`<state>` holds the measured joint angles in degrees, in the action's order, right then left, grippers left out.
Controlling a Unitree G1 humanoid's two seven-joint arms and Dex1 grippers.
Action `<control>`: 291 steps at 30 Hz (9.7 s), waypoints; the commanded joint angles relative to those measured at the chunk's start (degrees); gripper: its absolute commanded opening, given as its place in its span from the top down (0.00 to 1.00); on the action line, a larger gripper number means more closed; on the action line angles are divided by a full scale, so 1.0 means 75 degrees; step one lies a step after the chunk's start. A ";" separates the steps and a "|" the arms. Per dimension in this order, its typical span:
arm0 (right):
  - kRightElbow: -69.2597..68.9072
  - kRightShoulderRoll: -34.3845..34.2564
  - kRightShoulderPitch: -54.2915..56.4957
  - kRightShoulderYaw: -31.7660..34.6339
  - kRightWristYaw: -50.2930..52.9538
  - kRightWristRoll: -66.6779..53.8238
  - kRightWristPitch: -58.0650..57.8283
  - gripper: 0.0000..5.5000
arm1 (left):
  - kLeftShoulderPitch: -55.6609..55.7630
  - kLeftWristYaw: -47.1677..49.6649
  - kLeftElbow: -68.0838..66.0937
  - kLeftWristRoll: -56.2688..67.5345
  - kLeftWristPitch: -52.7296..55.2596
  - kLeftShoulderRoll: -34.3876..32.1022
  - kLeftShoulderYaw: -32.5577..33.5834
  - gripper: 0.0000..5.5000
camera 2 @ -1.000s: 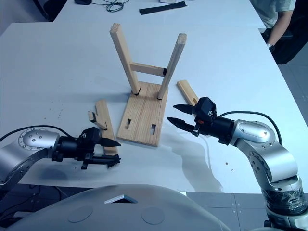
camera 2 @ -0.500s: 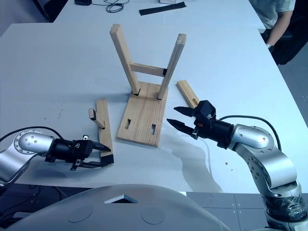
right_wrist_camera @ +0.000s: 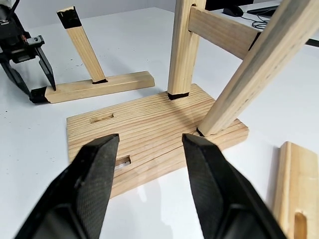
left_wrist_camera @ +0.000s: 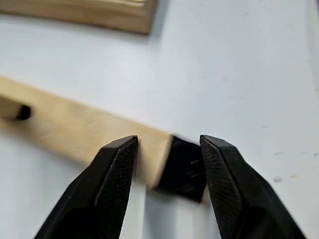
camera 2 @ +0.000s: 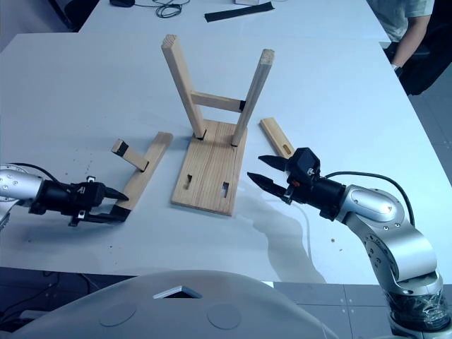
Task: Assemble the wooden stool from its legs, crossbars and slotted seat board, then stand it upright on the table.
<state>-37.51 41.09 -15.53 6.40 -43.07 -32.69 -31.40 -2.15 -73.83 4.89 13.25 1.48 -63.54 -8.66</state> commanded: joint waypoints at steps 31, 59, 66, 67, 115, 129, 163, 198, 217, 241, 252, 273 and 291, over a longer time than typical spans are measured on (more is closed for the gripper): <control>-0.0216 -0.0061 -0.0279 0.0026 0.0165 0.0258 0.0163 0.58 | -0.0652 0.4046 0.3230 0.1546 0.7517 0.1886 0.0908 0.41; -0.0134 -0.0023 -0.0371 -0.0181 0.0193 0.0417 0.0316 0.58 | -0.0973 0.4304 0.1909 0.1386 0.6297 0.2627 0.0669 0.63; 0.0072 0.0075 -0.0149 -0.0186 0.0000 0.0465 0.0373 0.58 | 0.0372 0.4527 0.0838 0.1588 0.5720 0.2980 0.1626 0.63; 0.0127 0.0095 -0.0092 -0.0186 -0.0038 0.0472 0.0382 0.58 | 0.0598 0.4578 0.0698 0.1620 0.5649 0.3041 0.1774 0.63; 0.1709 0.0601 0.6166 0.0262 -0.0987 -0.6019 -0.2881 0.35 | 0.1945 0.2422 0.3551 0.6016 0.5336 0.3724 0.1270 0.63; 0.1659 0.0518 0.6117 -0.0317 -0.1314 -0.5252 -0.2946 0.35 | 0.2212 0.2122 0.3534 0.5820 0.5318 0.3609 0.1096 0.63; 0.1057 0.0452 0.5627 -0.0469 -0.1452 -0.4726 -0.2763 0.63 | 0.2560 0.2367 0.2998 0.5904 0.6047 0.3471 0.0890 0.51; 0.0035 0.1743 0.2200 0.0036 -0.2344 -0.1241 -0.0634 0.63 | 0.0436 0.1805 0.2518 0.3833 0.4529 0.2673 0.1485 0.35; 0.0225 0.1496 0.1175 -0.0885 -0.2122 0.0207 0.0534 0.63 | 0.0897 0.1413 0.2293 0.3852 0.4609 0.2555 0.1543 0.35; 0.2178 0.1882 0.1614 -0.3386 -0.3436 0.1021 0.0915 0.63 | 0.0982 0.1644 0.2320 0.3856 0.4679 0.2763 0.1473 0.35; 0.2421 0.2204 0.1689 -0.3662 -0.3441 0.1155 0.1360 0.63 | 0.0864 0.1627 0.2299 0.3784 0.4609 0.2753 0.1529 0.35; 0.3370 0.1774 0.2722 -0.3989 -0.3358 0.0884 0.1276 0.53 | 0.2681 0.2837 0.1045 0.6543 0.5548 0.3129 0.3633 0.35; 0.2923 0.2325 0.1983 -0.1470 -0.2629 0.1620 0.1531 0.42 | 0.2207 0.3182 0.1132 0.5961 0.4996 0.3384 0.3853 0.35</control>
<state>-15.33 56.56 2.49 -8.88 -65.55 -23.06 -20.89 14.13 -51.69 13.50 59.54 39.88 -38.07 18.97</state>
